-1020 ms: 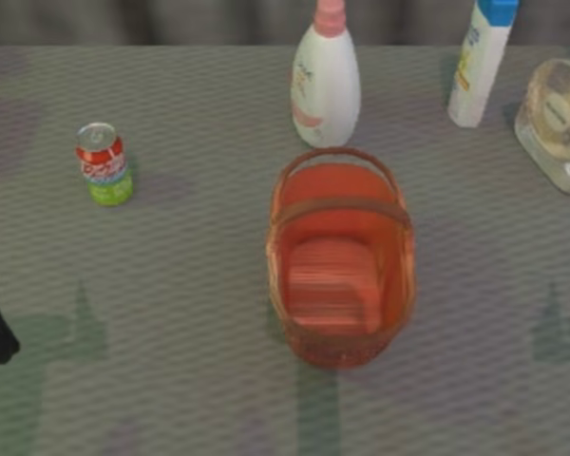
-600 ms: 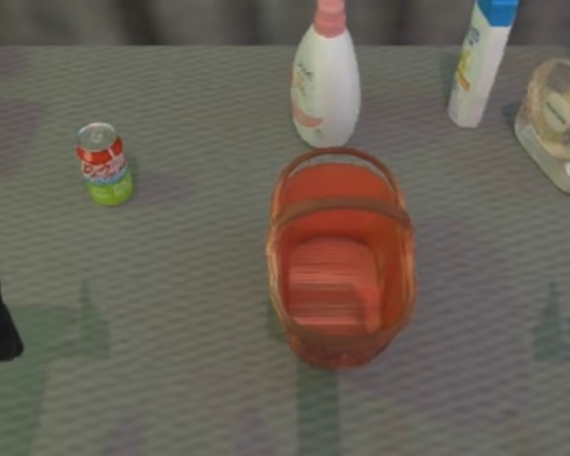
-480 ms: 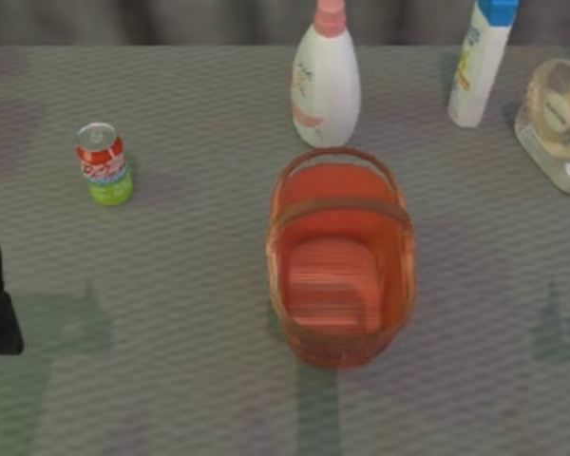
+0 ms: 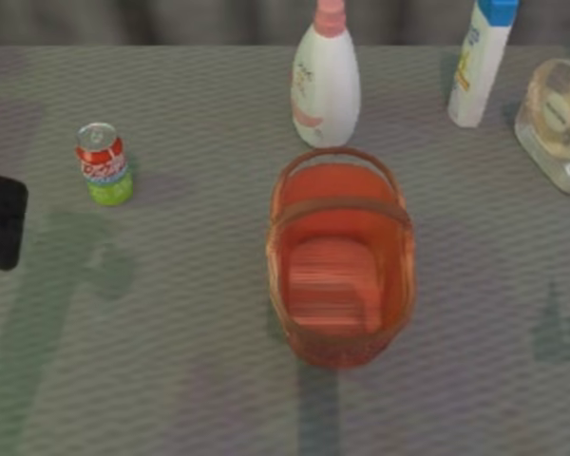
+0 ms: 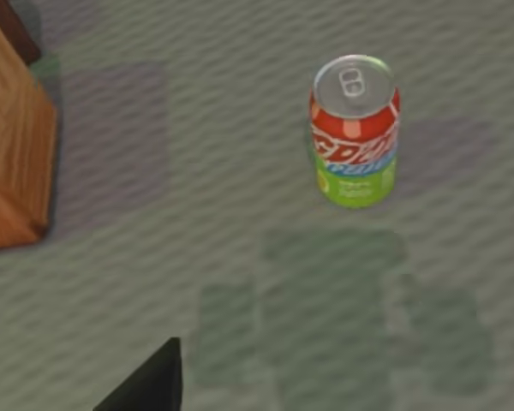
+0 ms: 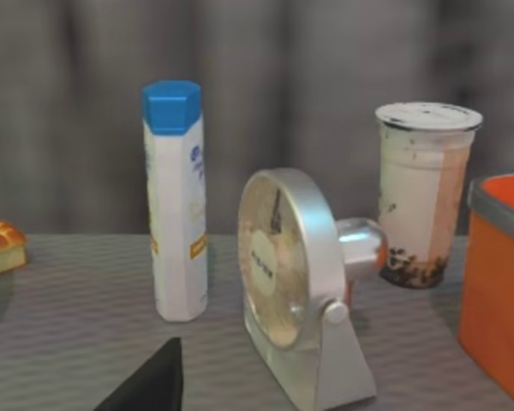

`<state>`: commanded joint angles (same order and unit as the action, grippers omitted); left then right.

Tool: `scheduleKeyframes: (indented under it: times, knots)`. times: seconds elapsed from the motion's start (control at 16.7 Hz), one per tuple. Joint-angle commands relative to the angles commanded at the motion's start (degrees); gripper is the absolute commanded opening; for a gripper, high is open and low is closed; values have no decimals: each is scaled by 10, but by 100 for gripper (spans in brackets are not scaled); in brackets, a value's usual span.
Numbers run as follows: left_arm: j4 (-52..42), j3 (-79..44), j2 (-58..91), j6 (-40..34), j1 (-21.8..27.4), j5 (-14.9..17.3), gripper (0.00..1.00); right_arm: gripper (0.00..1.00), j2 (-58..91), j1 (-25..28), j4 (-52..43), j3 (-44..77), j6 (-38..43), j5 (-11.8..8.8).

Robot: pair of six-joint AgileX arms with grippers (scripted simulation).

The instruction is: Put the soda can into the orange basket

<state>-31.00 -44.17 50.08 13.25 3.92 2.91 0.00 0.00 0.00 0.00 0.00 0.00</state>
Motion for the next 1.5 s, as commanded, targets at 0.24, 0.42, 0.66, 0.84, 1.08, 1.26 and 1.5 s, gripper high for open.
scheduleKeyframes:
  times: [0.24,0.42,0.66,0.84,1.08,1.26,1.5]
  knots:
    - [-120,-224,208,59,12,3,100,100,0,0,0,0,0,0]
    - [-208,-398,365,104,20,2,100,100,0,0,0,0,0,0]
    - [-323,-616,570,162,28,-4,100,100,0,0,0,0,0,0]
    - [-401,-756,713,200,33,-10,100,100,0,0,0,0,0,0]
    - [-485,-897,869,239,36,-18,100,100,0,0,0,0,0,0]
    - [-525,-960,946,258,37,-23,100,100,0,0,0,0,0,0]
    - [-540,-982,974,264,38,-25,100,100,0,0,0,0,0,0]
